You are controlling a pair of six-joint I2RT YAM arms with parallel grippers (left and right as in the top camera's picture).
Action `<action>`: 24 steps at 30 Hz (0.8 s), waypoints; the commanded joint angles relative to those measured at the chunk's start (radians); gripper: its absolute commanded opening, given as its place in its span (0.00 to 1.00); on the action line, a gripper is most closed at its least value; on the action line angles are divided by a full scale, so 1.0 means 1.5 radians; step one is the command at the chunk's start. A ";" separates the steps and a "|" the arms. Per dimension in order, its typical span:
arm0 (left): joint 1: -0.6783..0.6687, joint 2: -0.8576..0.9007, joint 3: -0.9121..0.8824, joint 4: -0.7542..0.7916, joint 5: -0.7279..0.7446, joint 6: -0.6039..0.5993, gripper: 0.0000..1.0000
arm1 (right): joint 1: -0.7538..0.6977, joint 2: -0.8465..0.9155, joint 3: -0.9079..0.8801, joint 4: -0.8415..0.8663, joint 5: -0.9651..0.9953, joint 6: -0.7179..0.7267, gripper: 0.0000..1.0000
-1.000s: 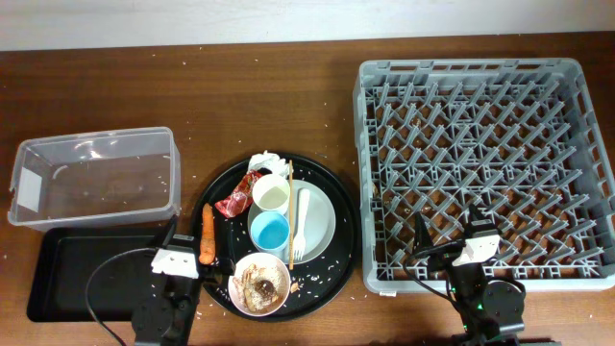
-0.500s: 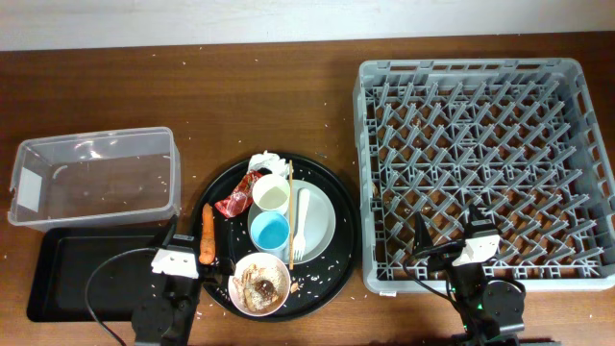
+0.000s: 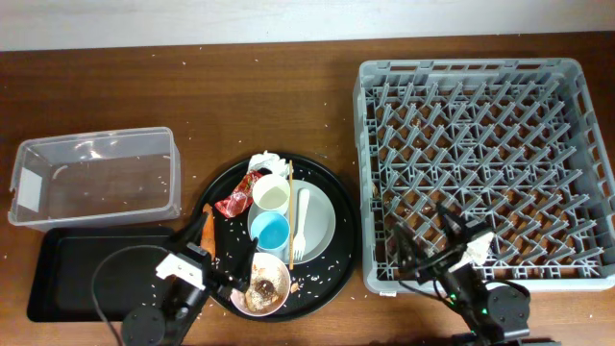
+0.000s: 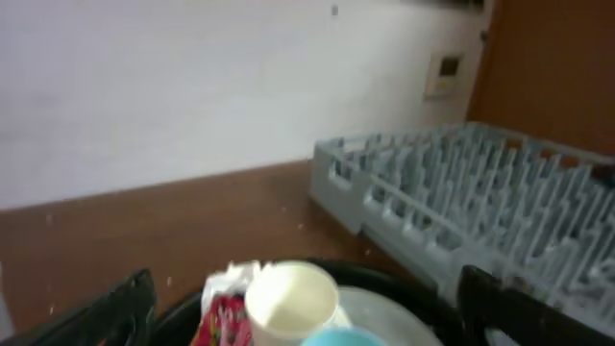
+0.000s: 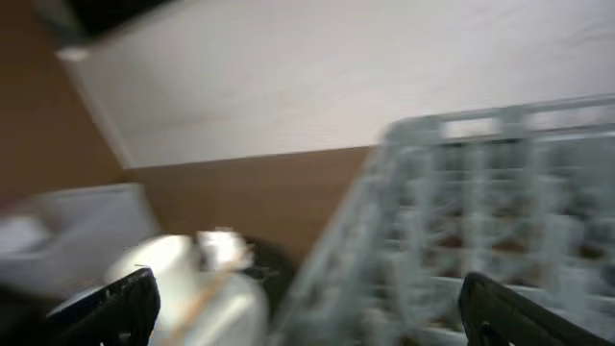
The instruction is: Sort waste into correct bins and load items into the dishwasher rack
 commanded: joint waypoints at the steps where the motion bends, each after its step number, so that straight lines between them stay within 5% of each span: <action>1: -0.001 0.071 0.183 -0.118 -0.030 -0.018 0.99 | -0.002 0.002 0.100 -0.041 -0.117 0.076 0.99; 4: -0.001 0.269 0.401 -0.321 -0.030 -0.015 0.99 | -0.002 0.062 0.236 -0.172 -0.063 0.069 0.98; 10: -0.001 0.528 0.645 -0.483 -0.017 -0.016 0.99 | -0.002 0.325 0.485 -0.449 -0.041 -0.030 0.98; 13: -0.001 0.586 0.667 -0.485 0.056 -0.020 0.99 | -0.002 0.481 0.608 -0.566 -0.045 -0.080 0.99; 16: -0.002 0.633 0.667 -0.518 0.006 -0.020 0.97 | -0.002 0.594 0.675 -0.595 -0.133 -0.099 0.99; 19: -0.021 0.726 0.666 -0.539 -0.053 -0.021 0.79 | -0.002 0.662 0.683 -0.594 -0.173 -0.091 0.99; 24: -0.107 0.896 0.666 -0.467 -0.144 -0.021 0.69 | -0.002 0.679 0.683 -0.617 -0.171 -0.089 0.98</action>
